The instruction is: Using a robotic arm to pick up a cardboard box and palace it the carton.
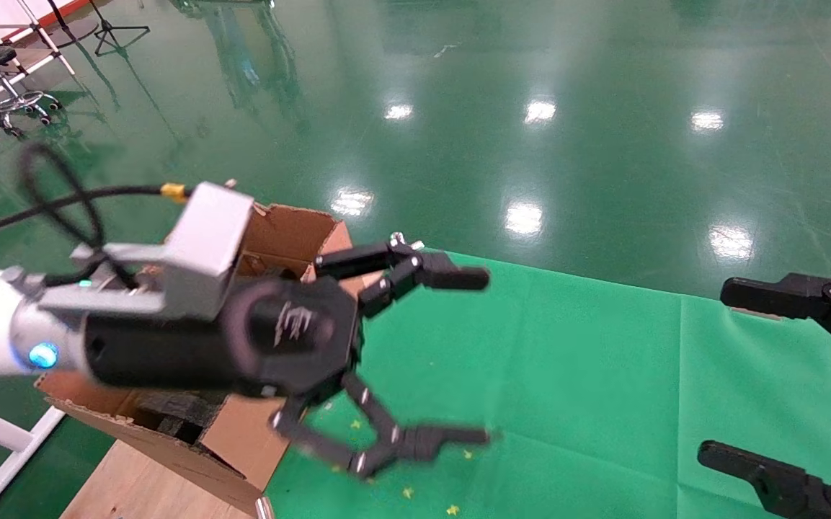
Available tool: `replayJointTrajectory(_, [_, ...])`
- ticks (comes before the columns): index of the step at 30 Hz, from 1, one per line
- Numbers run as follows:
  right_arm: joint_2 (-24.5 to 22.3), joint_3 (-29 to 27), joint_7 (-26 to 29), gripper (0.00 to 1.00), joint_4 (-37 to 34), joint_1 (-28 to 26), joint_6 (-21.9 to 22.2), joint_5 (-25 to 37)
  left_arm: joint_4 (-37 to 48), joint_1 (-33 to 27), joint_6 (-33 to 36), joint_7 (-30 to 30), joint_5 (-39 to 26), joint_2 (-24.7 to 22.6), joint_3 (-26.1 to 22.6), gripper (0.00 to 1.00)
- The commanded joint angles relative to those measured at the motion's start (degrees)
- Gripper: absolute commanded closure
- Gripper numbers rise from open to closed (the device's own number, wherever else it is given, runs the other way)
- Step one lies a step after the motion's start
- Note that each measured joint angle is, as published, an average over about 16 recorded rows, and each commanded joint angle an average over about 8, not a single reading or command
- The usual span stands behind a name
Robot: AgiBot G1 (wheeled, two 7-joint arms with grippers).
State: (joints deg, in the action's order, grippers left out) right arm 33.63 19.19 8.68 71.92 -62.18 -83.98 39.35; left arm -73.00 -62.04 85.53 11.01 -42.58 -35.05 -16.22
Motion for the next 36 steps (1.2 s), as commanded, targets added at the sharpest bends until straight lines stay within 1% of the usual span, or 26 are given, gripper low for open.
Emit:
replayJointTrajectory(1, [0.00,0.00,0.00,0.00,0.00,0.00,0.00,0.00,-1.54,1.25,0.48,-0.44,1.87,0.06,0.49,0.00])
replayJointTrajectory(5, [0.00,0.00,0.00,0.00,-0.01,0.01,0.01,-0.01,-2.30,1.90,0.77,-0.60,2.88,0.10,0.78,0.00])
replayJointTrajectory(36, [-0.01,0.00,0.00,0.00,-0.01,0.01,0.01,-0.01,-0.54,0.47,0.15,-0.25,0.70,0.03,0.21,0.00])
